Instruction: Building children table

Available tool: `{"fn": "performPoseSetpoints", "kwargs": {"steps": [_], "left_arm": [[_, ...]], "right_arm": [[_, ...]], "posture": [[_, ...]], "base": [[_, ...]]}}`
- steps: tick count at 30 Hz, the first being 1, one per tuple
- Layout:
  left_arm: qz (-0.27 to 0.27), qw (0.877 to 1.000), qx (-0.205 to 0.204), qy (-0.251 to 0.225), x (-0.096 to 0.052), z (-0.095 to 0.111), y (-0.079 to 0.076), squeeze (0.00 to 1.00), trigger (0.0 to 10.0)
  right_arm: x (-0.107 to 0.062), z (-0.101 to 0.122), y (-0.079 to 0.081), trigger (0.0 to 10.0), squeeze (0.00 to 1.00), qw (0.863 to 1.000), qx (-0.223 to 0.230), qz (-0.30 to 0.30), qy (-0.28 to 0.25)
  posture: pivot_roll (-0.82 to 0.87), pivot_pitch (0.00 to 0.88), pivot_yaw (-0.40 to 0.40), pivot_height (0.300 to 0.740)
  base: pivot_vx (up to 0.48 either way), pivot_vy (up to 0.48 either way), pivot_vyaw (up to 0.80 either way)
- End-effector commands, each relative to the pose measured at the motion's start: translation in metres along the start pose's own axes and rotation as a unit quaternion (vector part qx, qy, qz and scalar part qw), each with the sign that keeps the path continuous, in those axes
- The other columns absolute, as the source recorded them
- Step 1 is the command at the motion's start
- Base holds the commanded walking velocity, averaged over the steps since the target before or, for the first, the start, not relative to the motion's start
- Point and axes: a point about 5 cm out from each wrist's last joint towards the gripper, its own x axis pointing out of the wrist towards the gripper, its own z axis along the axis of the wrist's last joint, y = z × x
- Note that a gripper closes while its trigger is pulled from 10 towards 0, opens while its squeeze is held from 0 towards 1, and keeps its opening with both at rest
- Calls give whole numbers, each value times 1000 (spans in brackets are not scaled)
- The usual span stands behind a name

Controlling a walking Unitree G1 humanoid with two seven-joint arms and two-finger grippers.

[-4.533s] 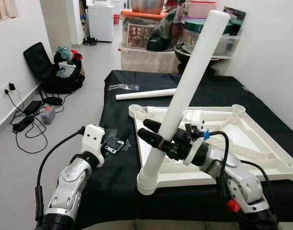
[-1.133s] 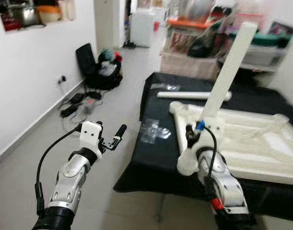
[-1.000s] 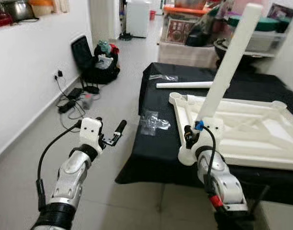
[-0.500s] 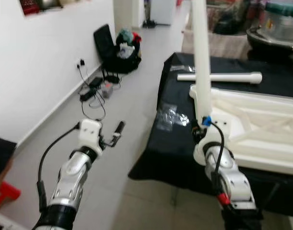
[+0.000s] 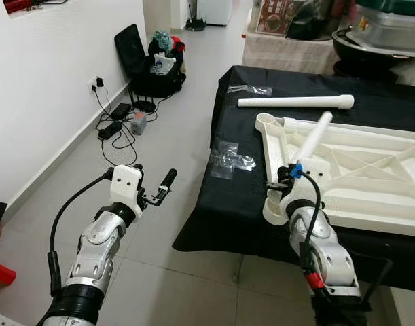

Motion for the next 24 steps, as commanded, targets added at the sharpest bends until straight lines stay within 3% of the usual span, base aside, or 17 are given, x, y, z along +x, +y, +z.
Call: {"fn": "performPoseSetpoints", "kwargs": {"steps": [1, 9, 12, 16, 17, 18, 19, 24], "left_arm": [[9, 1000, 7, 7, -3, -4, 5, 0, 10000], [14, 1000, 11, 6, -3, -3, 10, 0, 10000], [13, 1000, 10, 4, -2, -3, 9, 0, 10000], [11, 1000, 10, 4, -2, -3, 8, 0, 10000], [10, 1000, 11, 5, -2, -4, 7, 0, 10000], [10, 1000, 11, 5, -2, -4, 7, 0, 10000], [10, 1000, 11, 5, -2, -4, 8, 0, 10000], [12, 1000, 11, 4, -2, -4, 8, 0, 10000]], "right_arm": [[-2, -8, 4, 0, 0, 1000, -2, 18, 19], [4, 0, 5, 0, 0, 999, -20, 33, -1], [8, 13, 3, 0, 0, 999, -16, 13, -41], [7, 16, 3, 0, 0, 999, -12, 5, -53], [7, 18, 3, 1137, 0, 998, -8, 2, -60], [7, 18, 3, 1137, 0, 998, -8, 2, -60], [6, 22, 4, 10000, 0, 997, -6, 2, -74], [6, 28, 6, 10000, 0, 996, -2, 4, -91]], "posture": [[55, 0, -89, 740], [58, 0, -95, 740], [60, 0, -92, 740], [58, 0, -87, 740], [58, 0, -83, 740], [58, 0, -83, 740], [52, 0, -74, 740], [53, 0, -77, 740]], "base": [[0, 0, 0], [0, 0, 0], [0, 0, 0], [0, 0, 0], [0, 0, 0], [0, 0, 0], [0, 0, 0], [0, 0, 0]]}}
